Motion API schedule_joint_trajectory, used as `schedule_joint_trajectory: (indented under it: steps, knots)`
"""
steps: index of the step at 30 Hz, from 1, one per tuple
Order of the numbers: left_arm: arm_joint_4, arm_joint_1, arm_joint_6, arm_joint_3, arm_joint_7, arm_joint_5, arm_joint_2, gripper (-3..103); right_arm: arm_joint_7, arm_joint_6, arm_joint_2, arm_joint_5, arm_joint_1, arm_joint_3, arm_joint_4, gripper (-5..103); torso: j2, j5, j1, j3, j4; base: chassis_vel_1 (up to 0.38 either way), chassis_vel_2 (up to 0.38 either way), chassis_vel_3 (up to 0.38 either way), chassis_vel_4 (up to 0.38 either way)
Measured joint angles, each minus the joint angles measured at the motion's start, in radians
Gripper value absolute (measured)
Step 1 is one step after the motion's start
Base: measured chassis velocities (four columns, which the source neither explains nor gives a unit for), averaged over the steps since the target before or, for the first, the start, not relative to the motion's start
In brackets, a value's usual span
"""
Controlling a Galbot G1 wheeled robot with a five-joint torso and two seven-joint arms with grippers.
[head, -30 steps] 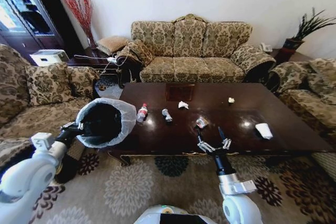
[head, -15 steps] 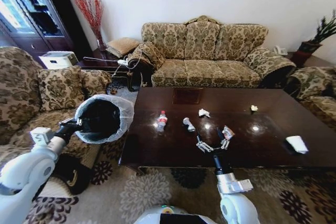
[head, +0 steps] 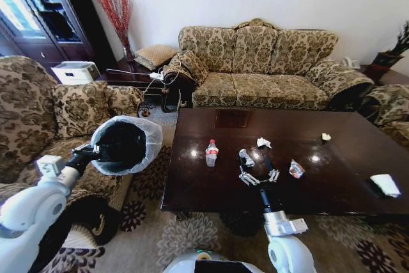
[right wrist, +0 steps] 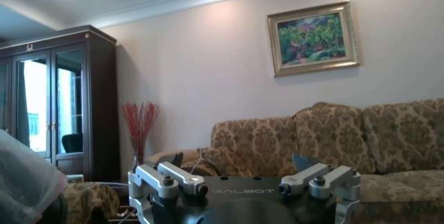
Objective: Move to the front of the table and place the trash on the table into the trash bin.
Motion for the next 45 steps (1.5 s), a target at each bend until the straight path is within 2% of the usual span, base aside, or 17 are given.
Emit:
schedule_joint_trajectory:
  steps: [7, 15, 45]
  knots:
    - [0.0, 0.0, -0.001, 0.0, 0.001, 0.0, 0.0, 0, 0.0, 0.0, 0.0, 0.0, 0.0, 0.0, 0.0, 100, 0.0, -0.0017, 0.0, 0.0, -0.0001, -0.002, -0.011, -0.002, 0.006]
    - [0.0, 0.0, -0.001, -0.001, 0.001, 0.001, -0.001, 0, 0.0, 0.0, 0.0, 0.001, 0.0, 0.0, 0.0, 100, 0.0, -0.0007, 0.0, 0.0, -0.0001, 0.0, 0.0, 0.0, 0.0]
    - [0.0, 0.0, -0.002, -0.001, 0.001, 0.001, -0.001, 0, 0.0, 0.0, 0.0, 0.001, 0.0, 0.0, 0.0, 100, 0.0, -0.001, 0.0, 0.0, 0.0, 0.0, 0.0, 0.0, 0.0]
